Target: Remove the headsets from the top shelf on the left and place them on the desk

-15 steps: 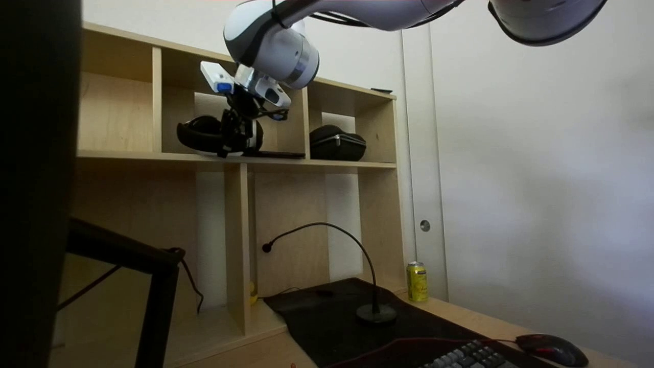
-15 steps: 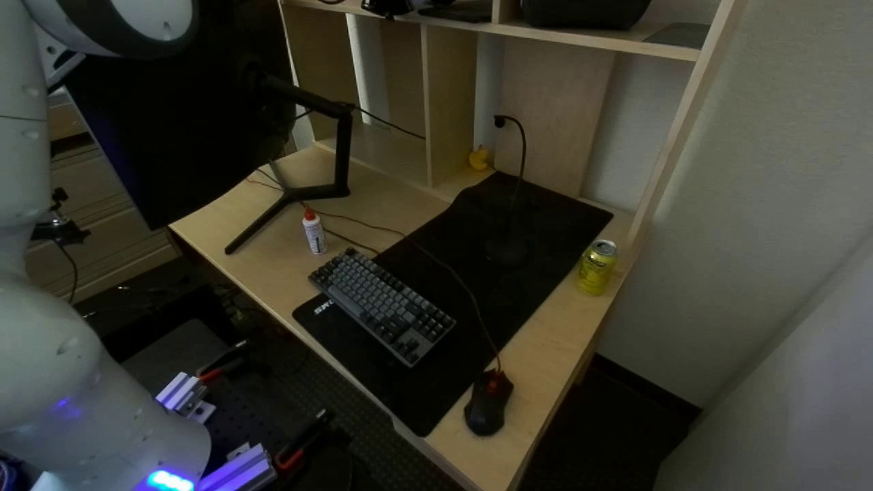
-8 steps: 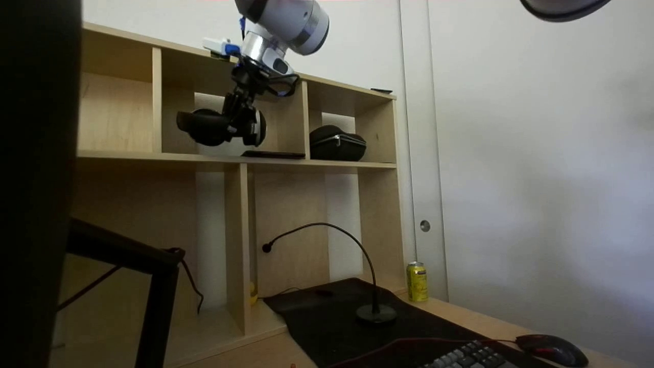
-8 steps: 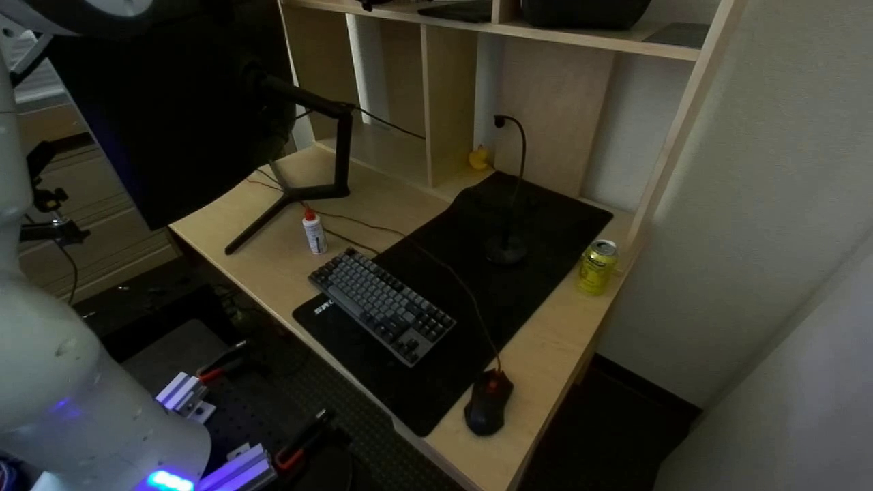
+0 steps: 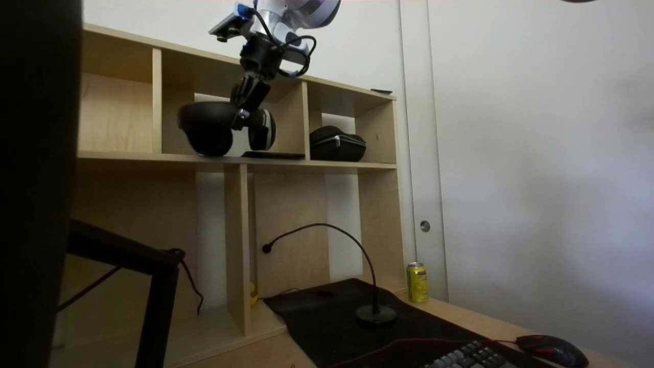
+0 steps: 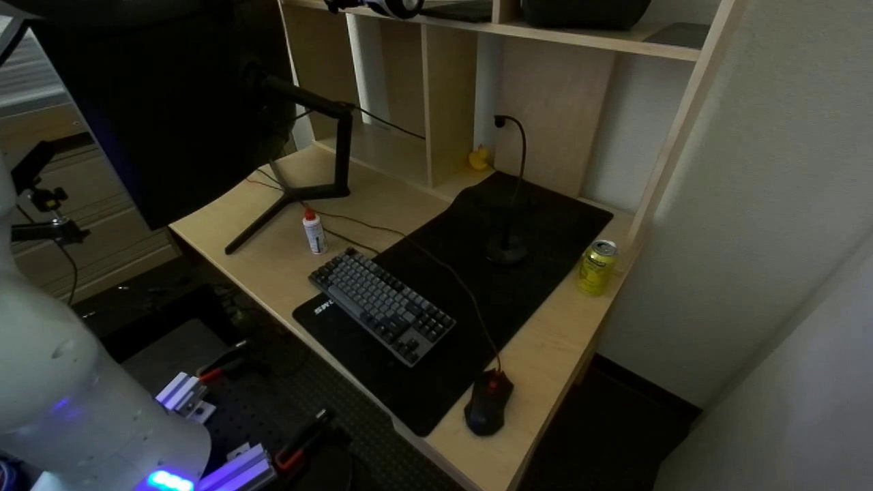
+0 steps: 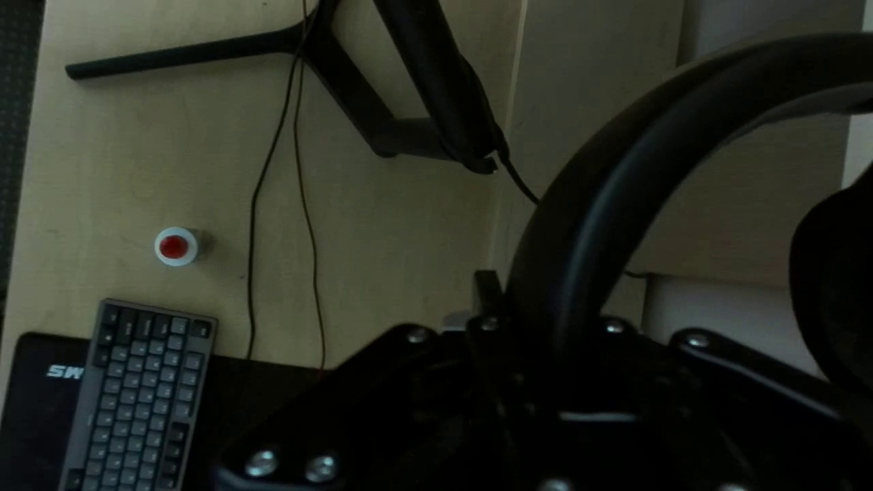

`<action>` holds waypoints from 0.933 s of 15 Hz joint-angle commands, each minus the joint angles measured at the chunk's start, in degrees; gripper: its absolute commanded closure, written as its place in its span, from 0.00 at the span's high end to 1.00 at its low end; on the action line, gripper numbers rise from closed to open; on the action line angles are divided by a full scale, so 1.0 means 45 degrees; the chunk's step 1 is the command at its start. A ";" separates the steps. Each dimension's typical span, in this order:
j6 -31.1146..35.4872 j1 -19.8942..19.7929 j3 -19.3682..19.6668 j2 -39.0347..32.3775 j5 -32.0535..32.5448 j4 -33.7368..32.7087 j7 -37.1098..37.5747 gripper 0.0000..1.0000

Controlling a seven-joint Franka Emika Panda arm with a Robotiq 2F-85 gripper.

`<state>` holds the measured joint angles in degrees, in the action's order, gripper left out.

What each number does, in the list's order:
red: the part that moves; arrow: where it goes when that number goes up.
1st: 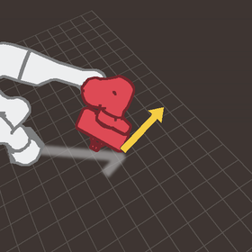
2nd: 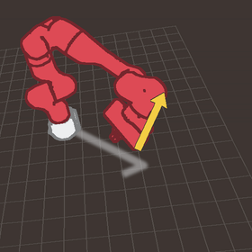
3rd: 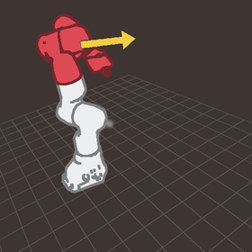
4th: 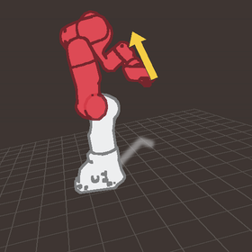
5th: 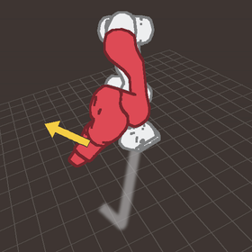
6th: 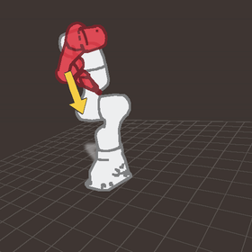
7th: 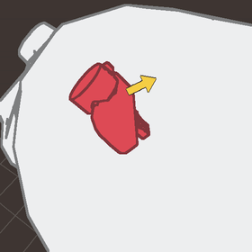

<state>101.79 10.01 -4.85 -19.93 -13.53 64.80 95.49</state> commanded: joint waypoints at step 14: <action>-0.9364 -0.0396 0.0055 -0.0907 -0.2113 -0.3388 0.6400 0.05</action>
<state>64.33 8.70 -4.80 -21.48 -19.93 54.97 117.84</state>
